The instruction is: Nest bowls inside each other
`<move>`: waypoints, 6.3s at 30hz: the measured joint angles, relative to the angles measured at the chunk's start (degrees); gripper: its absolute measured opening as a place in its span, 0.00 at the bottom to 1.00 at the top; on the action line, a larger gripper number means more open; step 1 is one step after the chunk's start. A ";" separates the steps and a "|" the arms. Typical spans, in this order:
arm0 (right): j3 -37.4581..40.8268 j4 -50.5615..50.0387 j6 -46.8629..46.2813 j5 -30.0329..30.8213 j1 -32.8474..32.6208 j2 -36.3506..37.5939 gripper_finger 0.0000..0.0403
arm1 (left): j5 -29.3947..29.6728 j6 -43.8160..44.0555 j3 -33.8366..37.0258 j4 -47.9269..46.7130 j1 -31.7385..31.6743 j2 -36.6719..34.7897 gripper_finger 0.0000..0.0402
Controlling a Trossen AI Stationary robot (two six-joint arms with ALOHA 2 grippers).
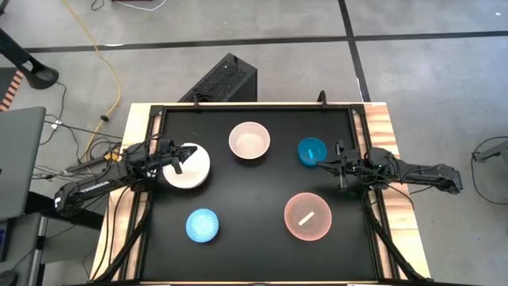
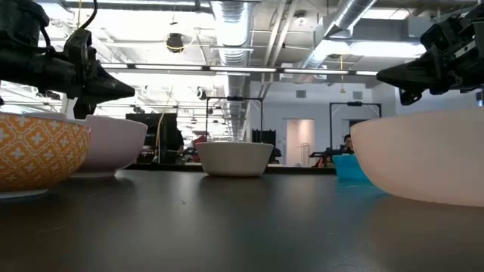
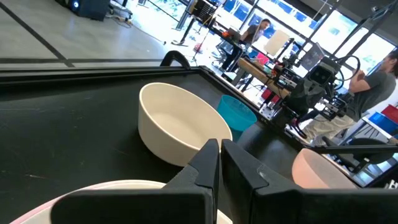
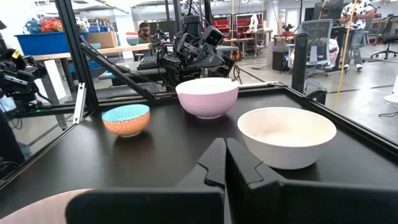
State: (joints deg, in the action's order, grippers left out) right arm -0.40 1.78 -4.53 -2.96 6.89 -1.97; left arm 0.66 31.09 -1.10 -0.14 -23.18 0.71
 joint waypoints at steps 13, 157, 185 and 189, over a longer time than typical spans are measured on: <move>-0.01 0.00 0.00 0.00 0.00 -0.01 0.04 | 1.57 0.06 0.00 0.31 -0.02 -0.01 0.02; -133.49 -25.62 -25.93 -7.67 5.60 -137.24 0.00 | 18.74 -47.50 -36.65 -4.63 -13.66 23.63 0.46; -133.13 -23.50 -25.43 -4.28 3.09 -139.96 0.27 | 9.58 -36.61 -36.63 -9.58 -22.66 23.67 0.42; -133.13 -23.68 -25.45 -4.49 3.54 -139.96 0.35 | 9.57 -35.93 -36.63 -9.85 -22.66 23.67 0.42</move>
State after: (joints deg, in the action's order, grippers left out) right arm -133.53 -21.90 -29.98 -7.45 10.42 -141.93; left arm 10.24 -4.84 -37.74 -9.99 -45.84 24.38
